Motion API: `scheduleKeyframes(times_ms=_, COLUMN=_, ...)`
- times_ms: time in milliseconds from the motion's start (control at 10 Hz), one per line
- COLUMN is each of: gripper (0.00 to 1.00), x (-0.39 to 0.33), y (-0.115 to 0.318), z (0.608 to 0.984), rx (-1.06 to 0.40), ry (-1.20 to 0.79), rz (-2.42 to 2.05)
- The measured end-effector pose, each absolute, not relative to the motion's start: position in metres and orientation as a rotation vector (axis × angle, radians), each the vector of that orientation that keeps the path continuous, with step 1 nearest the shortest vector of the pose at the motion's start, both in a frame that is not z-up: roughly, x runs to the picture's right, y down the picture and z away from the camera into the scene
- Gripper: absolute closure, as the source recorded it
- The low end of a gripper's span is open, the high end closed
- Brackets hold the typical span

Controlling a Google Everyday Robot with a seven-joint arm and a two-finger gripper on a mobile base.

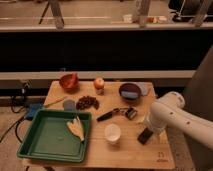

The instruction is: Place eraser in red bowl

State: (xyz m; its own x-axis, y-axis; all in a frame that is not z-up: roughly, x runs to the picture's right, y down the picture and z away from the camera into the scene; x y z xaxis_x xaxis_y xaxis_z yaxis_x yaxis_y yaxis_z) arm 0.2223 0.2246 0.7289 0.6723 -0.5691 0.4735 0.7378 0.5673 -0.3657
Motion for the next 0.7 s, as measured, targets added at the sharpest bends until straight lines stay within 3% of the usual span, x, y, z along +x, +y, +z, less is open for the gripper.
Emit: scheduleKeyframes(times_ms=700, gripper=0.20, x=0.220, y=0.246, z=0.755, rx=-0.593, ry=-0.383, rz=-0.748)
